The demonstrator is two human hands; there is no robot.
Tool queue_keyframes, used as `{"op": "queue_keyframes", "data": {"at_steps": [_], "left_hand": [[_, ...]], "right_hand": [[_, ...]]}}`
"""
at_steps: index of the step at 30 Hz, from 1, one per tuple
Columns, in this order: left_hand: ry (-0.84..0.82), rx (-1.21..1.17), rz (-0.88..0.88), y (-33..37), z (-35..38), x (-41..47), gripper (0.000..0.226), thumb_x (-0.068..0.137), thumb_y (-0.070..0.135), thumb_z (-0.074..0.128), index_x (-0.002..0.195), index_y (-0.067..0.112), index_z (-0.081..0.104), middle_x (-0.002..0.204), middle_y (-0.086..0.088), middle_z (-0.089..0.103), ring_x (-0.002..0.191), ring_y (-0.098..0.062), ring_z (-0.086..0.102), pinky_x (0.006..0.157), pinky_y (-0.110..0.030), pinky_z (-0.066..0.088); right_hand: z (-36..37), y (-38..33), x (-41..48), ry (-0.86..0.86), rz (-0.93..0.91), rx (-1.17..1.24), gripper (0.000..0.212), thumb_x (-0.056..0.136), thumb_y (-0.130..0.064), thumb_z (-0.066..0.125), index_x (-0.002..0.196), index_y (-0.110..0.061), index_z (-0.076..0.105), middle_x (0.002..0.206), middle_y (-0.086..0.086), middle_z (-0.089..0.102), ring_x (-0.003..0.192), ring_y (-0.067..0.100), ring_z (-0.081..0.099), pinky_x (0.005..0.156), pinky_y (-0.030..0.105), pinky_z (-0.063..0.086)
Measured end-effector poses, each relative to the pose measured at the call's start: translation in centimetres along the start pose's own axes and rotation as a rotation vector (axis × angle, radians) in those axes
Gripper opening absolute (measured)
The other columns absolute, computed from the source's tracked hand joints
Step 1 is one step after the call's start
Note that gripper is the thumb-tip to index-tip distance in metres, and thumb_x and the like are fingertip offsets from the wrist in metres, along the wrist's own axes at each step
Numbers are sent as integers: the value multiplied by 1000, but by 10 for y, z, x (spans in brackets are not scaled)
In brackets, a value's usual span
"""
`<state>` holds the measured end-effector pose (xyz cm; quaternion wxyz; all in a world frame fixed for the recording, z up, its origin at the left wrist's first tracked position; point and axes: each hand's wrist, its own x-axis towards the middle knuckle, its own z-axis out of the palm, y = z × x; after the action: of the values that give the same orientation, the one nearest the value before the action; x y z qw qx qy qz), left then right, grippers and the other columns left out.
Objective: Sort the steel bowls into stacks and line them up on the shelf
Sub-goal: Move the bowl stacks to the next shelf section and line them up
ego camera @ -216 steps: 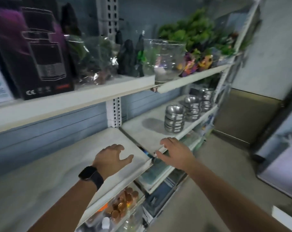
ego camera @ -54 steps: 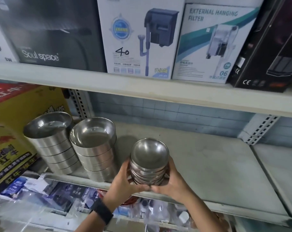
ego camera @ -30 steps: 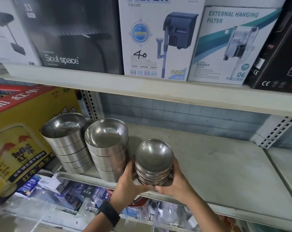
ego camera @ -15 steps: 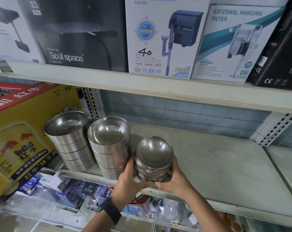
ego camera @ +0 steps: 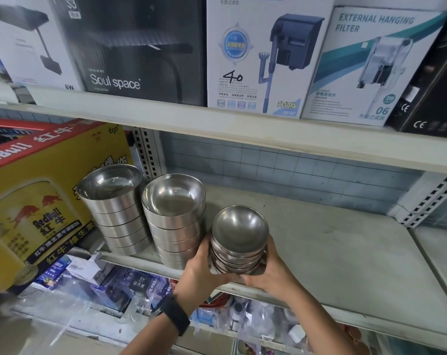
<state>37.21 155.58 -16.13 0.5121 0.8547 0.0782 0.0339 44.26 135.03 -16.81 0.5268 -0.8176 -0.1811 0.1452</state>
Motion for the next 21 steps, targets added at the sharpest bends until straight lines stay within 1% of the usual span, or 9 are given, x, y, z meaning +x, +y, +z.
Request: {"op": "queue_keyframes", "data": {"at_steps": [2,5,7,9,11,14,15,18,21], "left_hand": [[4,11,10,1,0,0,120,60,46,92,156,31,22,137,16,57,125,-6,57,107,-30,48],[4,11,36,5,0,-3,121,60,47,92,157,33,20,139,15,56,127,-6,56,108,-30,48],[1,8,42,7,0,-5,124,56,57,89,156,35,18,140,15,56,127,-6,56,108,-30,48],[5,7,42,8,1,-6,126,54,63,87,156,35,18,139,15,56,126,-7,57,106,-32,49],[17,17,41,8,1,-7,124,57,57,90,156,33,19,139,15,56,125,-8,57,105,-32,50],[39,25,46,9,1,-9,121,62,44,93,156,30,19,137,14,56,124,-7,56,106,-23,46],[40,25,48,9,1,-9,120,63,43,94,156,30,19,137,14,56,124,-8,57,105,-24,47],[34,26,50,10,0,-9,120,63,42,93,156,29,19,139,11,56,124,-11,58,105,-29,50],[38,25,50,12,0,-10,117,65,37,93,156,26,21,134,13,55,123,-7,55,102,-16,43]], "right_hand": [[-1,-4,-2,-20,8,21,107,68,-7,93,143,-40,24,135,-6,55,117,-2,61,90,15,51],[-5,-2,-4,-34,-12,-10,102,71,-15,91,141,-46,23,130,-24,52,114,-16,54,90,6,45],[-4,-2,-4,-26,-7,-21,104,69,-18,93,141,-45,23,129,-23,52,113,-16,54,90,7,45],[-1,-1,-3,-18,8,-20,116,63,-25,97,147,-41,19,132,-13,54,115,-8,58,91,13,49],[-1,-1,-4,-2,24,-6,126,59,-30,99,150,-38,14,134,-7,54,117,-4,59,92,16,52],[-1,-9,-7,-4,9,-21,108,67,-23,95,144,-42,22,133,-16,52,113,-14,56,94,17,52],[-1,-11,-7,3,19,3,104,69,-19,93,142,-42,23,131,-18,52,109,-19,55,90,14,52],[2,-14,-8,21,25,17,110,65,-22,96,142,-39,19,130,-18,48,105,-27,51,80,1,44],[1,-14,-11,23,34,-7,106,66,-22,96,141,-38,23,129,-17,51,106,-25,52,84,5,46]]}}
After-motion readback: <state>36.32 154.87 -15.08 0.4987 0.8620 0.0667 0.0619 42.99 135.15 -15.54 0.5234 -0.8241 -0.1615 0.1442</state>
